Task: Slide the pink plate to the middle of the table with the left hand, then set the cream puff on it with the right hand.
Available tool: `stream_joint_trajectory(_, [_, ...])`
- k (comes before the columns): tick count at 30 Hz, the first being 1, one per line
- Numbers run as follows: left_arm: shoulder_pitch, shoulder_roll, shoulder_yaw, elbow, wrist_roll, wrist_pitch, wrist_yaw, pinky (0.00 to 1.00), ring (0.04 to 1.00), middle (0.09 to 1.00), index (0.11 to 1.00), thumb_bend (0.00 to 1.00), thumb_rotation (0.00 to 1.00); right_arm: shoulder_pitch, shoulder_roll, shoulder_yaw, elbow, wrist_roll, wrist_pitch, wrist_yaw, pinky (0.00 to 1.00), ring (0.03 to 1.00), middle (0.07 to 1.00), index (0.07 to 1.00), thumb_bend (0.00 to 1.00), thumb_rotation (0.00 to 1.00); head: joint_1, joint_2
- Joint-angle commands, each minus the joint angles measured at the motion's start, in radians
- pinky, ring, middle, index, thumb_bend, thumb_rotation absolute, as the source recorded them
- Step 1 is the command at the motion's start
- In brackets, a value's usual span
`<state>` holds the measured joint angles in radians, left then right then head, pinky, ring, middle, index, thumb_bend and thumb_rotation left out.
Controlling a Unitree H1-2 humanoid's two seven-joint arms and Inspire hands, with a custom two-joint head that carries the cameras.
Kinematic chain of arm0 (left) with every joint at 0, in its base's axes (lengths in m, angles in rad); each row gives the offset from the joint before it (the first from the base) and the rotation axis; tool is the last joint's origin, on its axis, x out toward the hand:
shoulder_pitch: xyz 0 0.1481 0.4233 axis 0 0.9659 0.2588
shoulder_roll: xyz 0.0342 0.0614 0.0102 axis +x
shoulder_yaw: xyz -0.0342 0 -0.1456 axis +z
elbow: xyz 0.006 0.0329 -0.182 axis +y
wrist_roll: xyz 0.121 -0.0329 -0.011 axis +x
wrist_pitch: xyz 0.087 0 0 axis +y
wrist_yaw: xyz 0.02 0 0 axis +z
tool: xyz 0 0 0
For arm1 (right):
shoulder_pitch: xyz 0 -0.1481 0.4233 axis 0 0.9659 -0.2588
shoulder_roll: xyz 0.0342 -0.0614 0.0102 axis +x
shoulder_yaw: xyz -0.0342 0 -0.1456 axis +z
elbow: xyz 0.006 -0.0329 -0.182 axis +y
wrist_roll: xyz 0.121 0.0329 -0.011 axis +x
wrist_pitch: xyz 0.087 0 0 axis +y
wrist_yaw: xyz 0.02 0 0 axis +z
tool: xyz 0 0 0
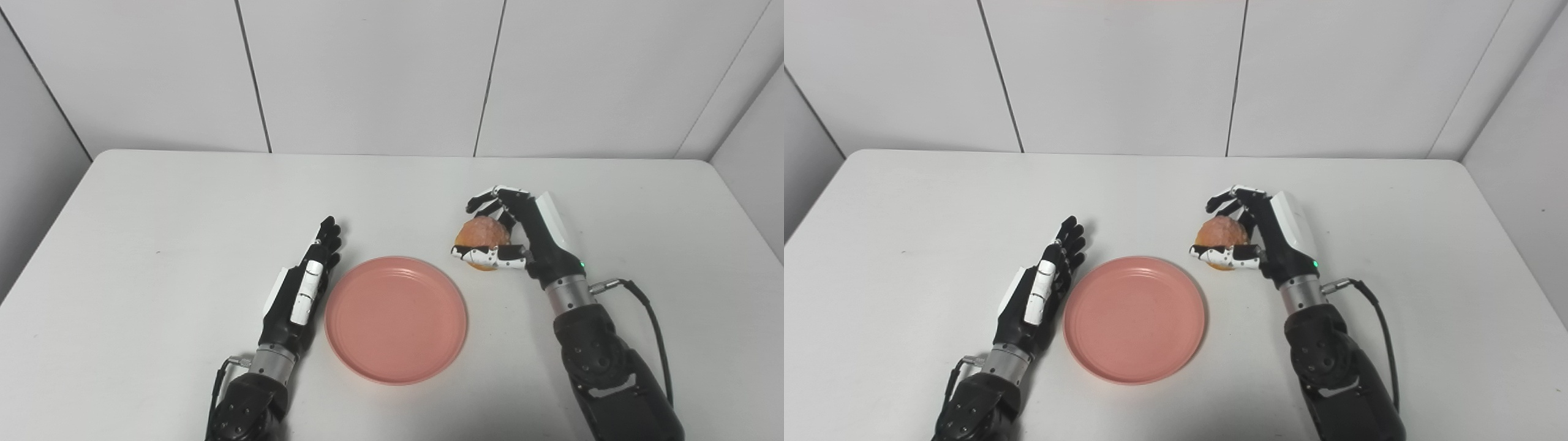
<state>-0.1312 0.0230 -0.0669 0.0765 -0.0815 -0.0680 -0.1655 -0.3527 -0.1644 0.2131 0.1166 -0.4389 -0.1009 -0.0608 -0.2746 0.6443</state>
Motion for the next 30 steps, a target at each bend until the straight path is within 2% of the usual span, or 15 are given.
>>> stream_joint_trajectory(1, [0.046,-0.011,-0.007,0.021,0.007,-0.015,0.006,1.0,1.0,1.0,1.0,0.64,1.0,-0.015,0.004,-0.001,-0.048,0.007,-0.043,0.0,0.31,0.363,0.422,0.514,0.51,0.0,0.005,-0.001])
stream_joint_trajectory(5, [0.047,-0.017,-0.009,0.018,0.01,-0.015,0.013,1.0,1.0,1.0,1.0,0.63,1.0,0.0,0.021,0.024,-0.066,-0.024,-0.05,0.004,0.31,0.37,0.428,0.509,0.51,0.0,0.009,0.001])
stream_joint_trajectory(8, [0.049,-0.015,-0.014,0.013,0.017,-0.01,0.013,1.0,1.0,1.0,1.0,0.65,1.0,0.005,0.026,0.052,-0.071,-0.071,-0.06,-0.006,0.25,0.323,0.427,0.512,0.51,0.0,0.011,0.002])
stream_joint_trajectory(14, [0.05,-0.02,-0.016,0.005,0.022,-0.009,0.016,1.0,1.0,1.0,1.0,0.64,1.0,0.025,0.043,0.091,-0.069,-0.039,-0.108,0.023,0.27,0.347,0.437,0.507,0.51,0.0,0.021,0.004])
stream_joint_trajectory(17, [0.051,-0.02,-0.016,0.012,0.022,-0.016,0.017,1.0,1.0,1.0,1.0,0.64,1.0,0.035,0.048,0.104,-0.056,-0.035,-0.151,0.023,0.27,0.337,0.415,0.507,0.51,0.0,0.025,0.003])
stream_joint_trajectory(19, [0.052,-0.021,-0.018,0.01,0.024,-0.017,0.019,1.0,1.0,1.0,1.0,0.64,1.0,0.043,0.048,0.119,-0.06,-0.05,-0.155,0.035,0.26,0.323,0.408,0.507,0.51,0.0,0.028,0.002])
stream_joint_trajectory(24, [0.06,-0.024,-0.023,-0.014,0.032,0.003,0.024,1.0,1.0,1.0,1.0,0.64,1.0,0.058,0.036,0.153,-0.077,-0.081,-0.171,0.059,0.39,0.468,0.5,0.477,0.51,0.0,0.043,0.0])
stream_joint_trajectory(30, [0.062,-0.021,-0.031,-0.006,0.031,-0.018,0.021,1.0,1.0,1.0,1.0,0.63,1.0,0.071,0.027,0.18,-0.078,-0.128,-0.238,0.04,0.44,0.498,0.505,0.471,0.52,0.0,0.063,0.0])
